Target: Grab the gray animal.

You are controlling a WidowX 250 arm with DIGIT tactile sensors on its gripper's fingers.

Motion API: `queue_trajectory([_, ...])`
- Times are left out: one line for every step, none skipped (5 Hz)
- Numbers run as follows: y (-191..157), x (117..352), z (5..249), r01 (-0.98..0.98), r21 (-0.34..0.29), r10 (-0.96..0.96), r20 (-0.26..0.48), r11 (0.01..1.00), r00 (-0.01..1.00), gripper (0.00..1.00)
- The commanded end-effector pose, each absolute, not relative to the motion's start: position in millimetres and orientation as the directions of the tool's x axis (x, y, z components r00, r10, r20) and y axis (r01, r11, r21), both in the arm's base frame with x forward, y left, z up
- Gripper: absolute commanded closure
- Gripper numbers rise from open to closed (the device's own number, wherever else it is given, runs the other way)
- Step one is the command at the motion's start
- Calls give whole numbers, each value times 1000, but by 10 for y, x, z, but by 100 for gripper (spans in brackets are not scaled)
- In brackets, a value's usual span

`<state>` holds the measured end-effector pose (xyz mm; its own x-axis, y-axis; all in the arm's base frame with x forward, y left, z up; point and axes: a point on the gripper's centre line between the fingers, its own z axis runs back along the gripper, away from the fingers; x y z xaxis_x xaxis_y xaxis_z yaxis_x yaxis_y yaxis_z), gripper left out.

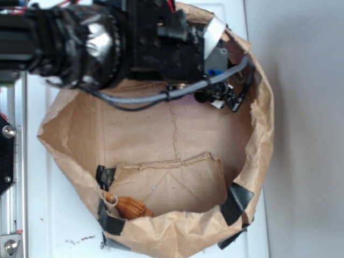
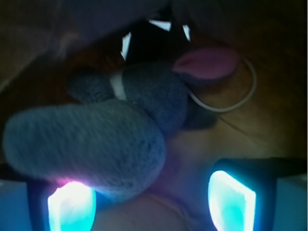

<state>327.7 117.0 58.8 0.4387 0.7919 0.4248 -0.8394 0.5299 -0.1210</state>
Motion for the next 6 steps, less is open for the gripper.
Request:
queue_trajectory([1228, 3592, 868, -866, -204, 826, 460, 456, 326, 0])
queue_trajectory([1227, 3619, 848, -866, -204, 828, 453, 456, 329, 100])
queue_trajectory([1223, 3605, 843, -860, -194, 820, 455, 472, 347, 100])
queue_trajectory([1216, 3598, 841, -855, -187, 813, 459, 483, 359, 100])
queue_trajectory([1124, 3414, 1022, -811, -180, 798, 387, 556, 462, 100])
queue_trajectory([977, 3143, 1440, -724, -108, 730, 167, 682, 663, 100])
